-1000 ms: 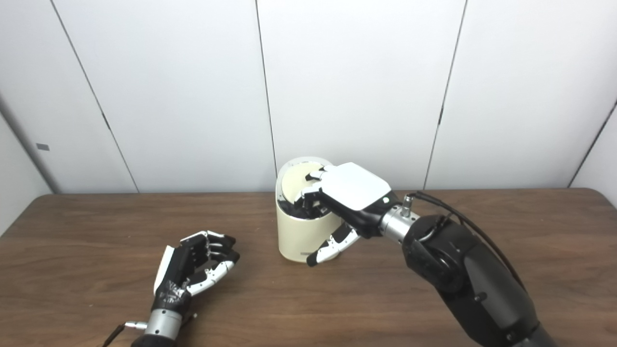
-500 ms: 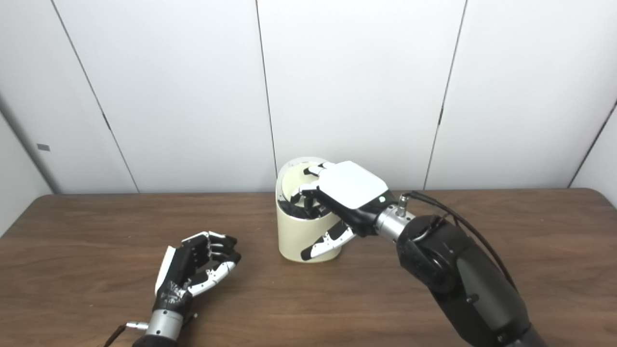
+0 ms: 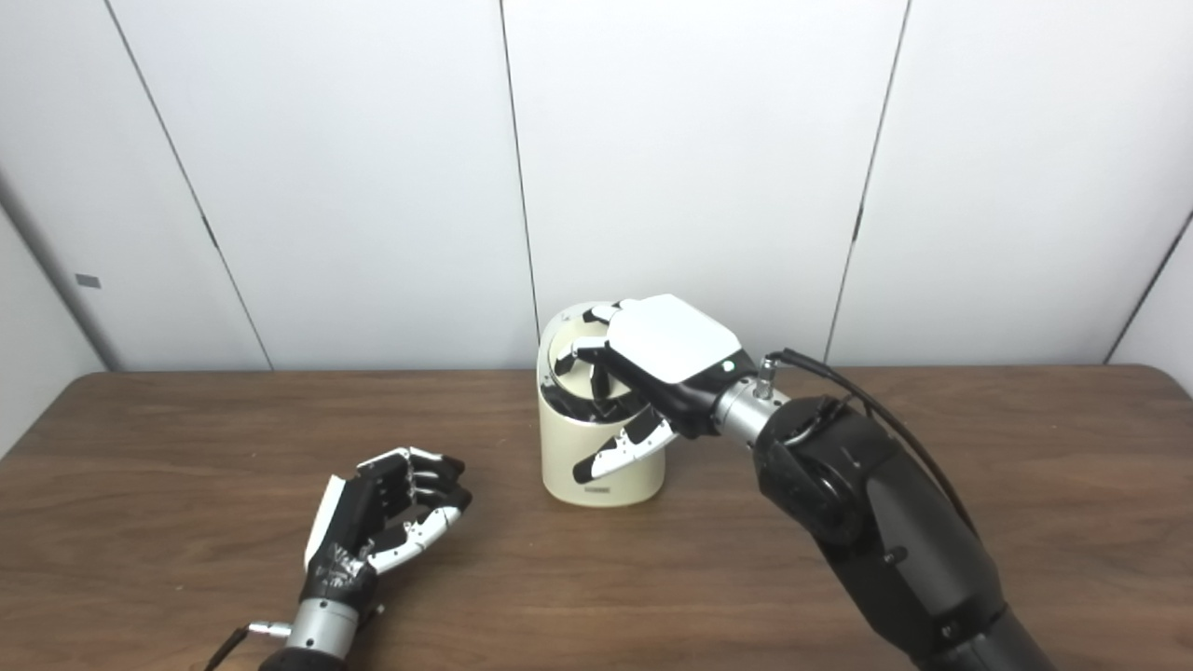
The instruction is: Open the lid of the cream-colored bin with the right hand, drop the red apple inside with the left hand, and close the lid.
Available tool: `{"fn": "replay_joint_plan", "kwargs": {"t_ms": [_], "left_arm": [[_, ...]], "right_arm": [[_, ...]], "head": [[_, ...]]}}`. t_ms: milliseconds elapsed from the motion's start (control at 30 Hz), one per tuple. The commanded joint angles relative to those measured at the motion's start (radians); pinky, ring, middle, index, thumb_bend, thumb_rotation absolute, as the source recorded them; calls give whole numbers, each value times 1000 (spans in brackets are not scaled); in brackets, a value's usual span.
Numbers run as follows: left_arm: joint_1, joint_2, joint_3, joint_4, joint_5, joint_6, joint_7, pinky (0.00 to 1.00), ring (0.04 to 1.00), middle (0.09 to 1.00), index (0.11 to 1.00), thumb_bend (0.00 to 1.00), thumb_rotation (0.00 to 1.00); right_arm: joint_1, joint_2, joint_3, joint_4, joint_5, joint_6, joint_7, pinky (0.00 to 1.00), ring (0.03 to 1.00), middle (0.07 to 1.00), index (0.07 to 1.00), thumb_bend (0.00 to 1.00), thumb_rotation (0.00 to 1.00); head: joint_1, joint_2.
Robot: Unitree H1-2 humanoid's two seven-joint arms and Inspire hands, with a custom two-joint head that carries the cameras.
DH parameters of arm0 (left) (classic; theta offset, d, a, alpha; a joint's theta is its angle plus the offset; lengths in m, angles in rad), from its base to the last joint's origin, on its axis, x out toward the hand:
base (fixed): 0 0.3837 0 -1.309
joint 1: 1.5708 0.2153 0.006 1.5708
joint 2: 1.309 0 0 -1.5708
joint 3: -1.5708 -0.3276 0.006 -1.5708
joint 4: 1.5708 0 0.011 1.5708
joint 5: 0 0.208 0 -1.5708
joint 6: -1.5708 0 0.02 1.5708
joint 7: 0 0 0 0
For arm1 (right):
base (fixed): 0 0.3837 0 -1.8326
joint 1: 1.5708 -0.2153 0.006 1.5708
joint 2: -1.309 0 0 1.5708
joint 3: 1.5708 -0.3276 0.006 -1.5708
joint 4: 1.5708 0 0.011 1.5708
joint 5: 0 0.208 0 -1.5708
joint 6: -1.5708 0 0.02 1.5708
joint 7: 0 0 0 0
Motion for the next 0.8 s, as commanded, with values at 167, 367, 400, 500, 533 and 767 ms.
{"fn": "replay_joint_plan", "kwargs": {"t_ms": [167, 367, 400, 500, 533, 767], "left_arm": [[44, -12, -8, 10, 4, 4, 9, 495, 568, 627, 497, 509, 40], [46, -11, -7, 3, 7, 7, 11, 496, 570, 628, 497, 509, 40], [47, -11, -7, 3, 5, 5, 9, 497, 570, 628, 497, 509, 40], [47, -11, -7, 3, 5, 8, 8, 496, 572, 628, 497, 509, 41], [47, -11, -7, 2, 3, 9, 7, 502, 576, 631, 497, 509, 42], [47, -12, -8, 0, -3, 11, 3, 490, 572, 634, 497, 508, 40]], "right_arm": [[-34, -20, -16, -1, -32, 27, 4, 898, 904, 743, 750, 650, 517], [-38, -21, -25, -5, -29, 25, -4, 911, 907, 746, 751, 639, 517], [-41, -20, -27, -5, -29, 26, -6, 911, 906, 746, 751, 637, 520], [-48, -17, -36, -8, -24, 29, -9, 912, 904, 741, 745, 635, 530], [-51, -17, -42, -15, -17, 32, -4, 913, 903, 741, 743, 636, 528], [-57, -24, -79, -69, 3, 31, -10, 835, 874, 729, 731, 644, 507]], "head": [[4, 11], [5, 14], [5, 14], [5, 13], [5, 13], [2, 11]]}}
